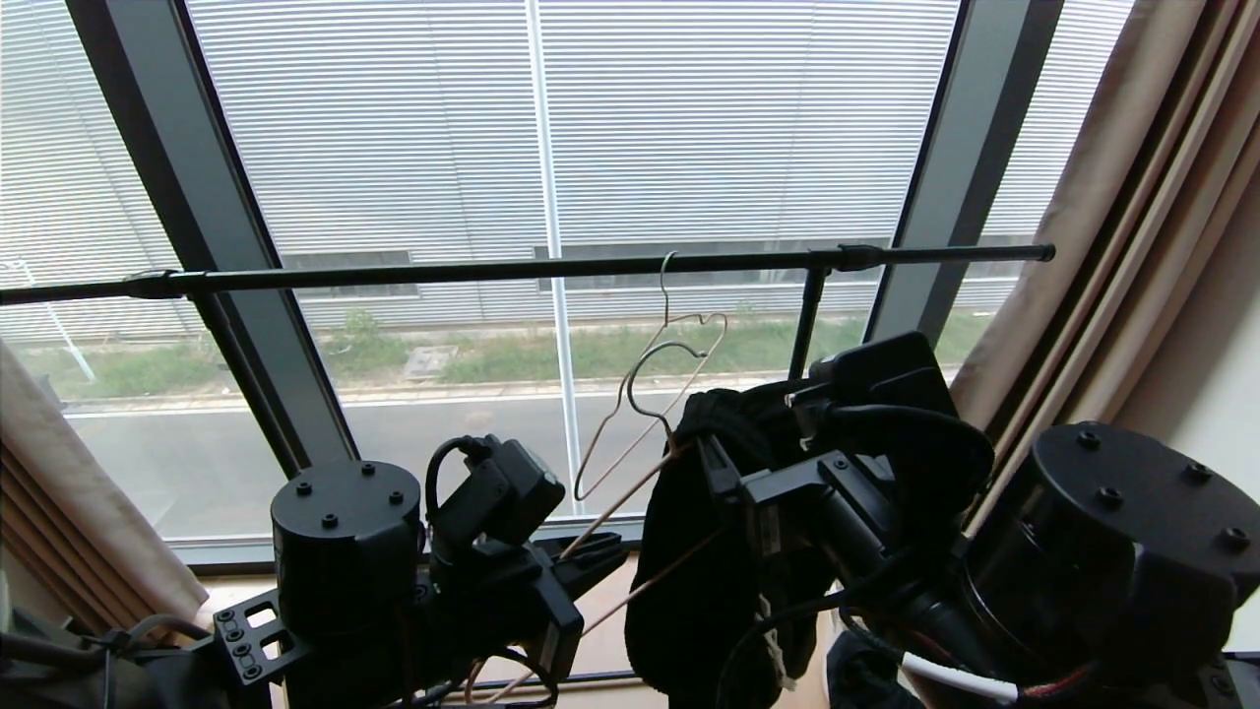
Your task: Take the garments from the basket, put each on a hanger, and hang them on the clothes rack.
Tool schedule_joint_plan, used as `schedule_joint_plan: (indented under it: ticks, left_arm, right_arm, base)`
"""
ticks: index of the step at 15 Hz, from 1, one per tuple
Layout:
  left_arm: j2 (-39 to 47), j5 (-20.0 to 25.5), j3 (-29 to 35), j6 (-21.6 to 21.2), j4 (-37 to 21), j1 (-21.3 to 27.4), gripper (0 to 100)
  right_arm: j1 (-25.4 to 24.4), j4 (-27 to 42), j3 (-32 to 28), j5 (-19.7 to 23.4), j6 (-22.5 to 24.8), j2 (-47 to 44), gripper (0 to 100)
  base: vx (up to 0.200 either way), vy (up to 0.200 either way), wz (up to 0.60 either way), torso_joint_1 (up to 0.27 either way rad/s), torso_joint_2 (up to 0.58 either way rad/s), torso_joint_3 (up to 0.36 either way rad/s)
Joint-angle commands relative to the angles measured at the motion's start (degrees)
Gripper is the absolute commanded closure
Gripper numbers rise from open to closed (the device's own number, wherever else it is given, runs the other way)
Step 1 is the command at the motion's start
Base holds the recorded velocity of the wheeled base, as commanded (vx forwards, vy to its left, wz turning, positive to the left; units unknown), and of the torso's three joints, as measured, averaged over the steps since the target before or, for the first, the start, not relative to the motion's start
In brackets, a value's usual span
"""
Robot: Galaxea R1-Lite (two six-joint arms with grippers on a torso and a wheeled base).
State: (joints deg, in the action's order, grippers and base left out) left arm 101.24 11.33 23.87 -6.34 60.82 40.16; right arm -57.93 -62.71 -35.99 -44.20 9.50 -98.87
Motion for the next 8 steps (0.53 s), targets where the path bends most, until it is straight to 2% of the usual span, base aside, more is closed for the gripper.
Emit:
schedule_joint_plan:
  ticks: [1,8]
  left_arm:
    - [0.5,-0.4,0.2,0.0,0.1,-0.1,100]
    - [0.5,-0.5,0.0,0.3,2.6,-0.8,100]
  right_arm:
    - [0.1,0.1,0.4,0.1,0.1,1.4,0]
    - [0.4,0.2,2.5,3.2,0.4,3.3,0]
  base:
    - [0.000,0.000,0.00,0.000,0.00,0.000]
    - [0.000,0.000,0.00,0.000,0.00,0.000]
